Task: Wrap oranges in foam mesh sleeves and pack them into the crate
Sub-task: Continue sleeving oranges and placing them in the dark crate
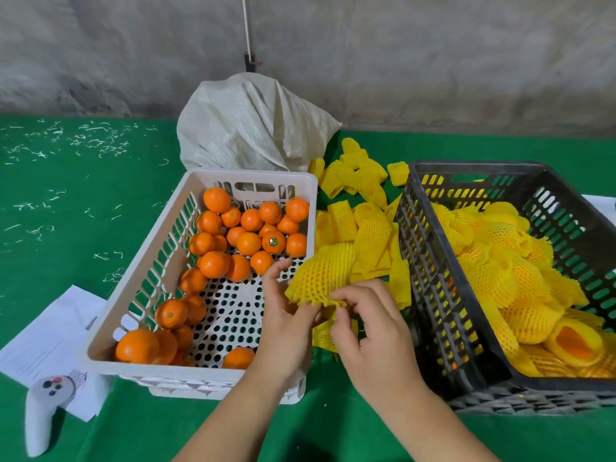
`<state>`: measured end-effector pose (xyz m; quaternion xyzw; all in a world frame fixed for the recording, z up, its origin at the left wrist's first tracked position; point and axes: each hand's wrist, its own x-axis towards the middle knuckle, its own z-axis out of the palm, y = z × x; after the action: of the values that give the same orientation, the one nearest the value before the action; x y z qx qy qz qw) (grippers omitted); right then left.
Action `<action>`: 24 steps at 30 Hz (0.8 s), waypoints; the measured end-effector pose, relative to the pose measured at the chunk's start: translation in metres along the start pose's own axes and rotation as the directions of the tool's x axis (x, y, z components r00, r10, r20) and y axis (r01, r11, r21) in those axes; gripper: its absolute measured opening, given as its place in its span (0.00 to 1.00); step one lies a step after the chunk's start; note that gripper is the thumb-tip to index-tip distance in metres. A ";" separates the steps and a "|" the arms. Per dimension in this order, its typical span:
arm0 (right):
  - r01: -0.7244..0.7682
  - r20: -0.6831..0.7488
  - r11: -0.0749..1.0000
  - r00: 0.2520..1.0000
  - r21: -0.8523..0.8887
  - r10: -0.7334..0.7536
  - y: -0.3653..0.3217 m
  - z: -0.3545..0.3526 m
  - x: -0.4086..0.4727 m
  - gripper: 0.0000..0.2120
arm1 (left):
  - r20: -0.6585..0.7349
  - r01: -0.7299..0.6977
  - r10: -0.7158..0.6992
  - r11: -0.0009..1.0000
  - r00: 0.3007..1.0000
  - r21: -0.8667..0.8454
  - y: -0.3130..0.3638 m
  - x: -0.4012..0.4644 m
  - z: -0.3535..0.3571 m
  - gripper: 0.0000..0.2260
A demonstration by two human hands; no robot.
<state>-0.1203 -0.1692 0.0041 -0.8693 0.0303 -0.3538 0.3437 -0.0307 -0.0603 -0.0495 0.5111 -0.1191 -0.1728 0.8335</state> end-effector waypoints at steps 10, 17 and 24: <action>-0.111 -0.012 0.993 0.994 -0.044 0.110 0.011 -0.012 0.012 0.19 | 0.249 -0.091 0.033 0.970 0.968 0.226 0.002 -0.005 -0.001 0.33; -0.109 0.067 0.994 0.992 -0.018 0.110 0.011 -0.009 -0.012 0.12 | 0.045 -0.143 0.136 0.946 0.990 0.290 0.002 -0.008 0.001 0.32; -0.652 0.297 0.596 0.752 0.469 0.588 -0.007 -0.011 -0.019 0.36 | 0.246 -0.207 0.114 0.896 0.963 0.393 0.003 -0.012 0.006 0.34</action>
<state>-0.1423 -0.1642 0.0029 -0.6863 0.2094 -0.1561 0.6788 -0.0437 -0.0586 -0.0441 0.6428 -0.2850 -0.1284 0.6993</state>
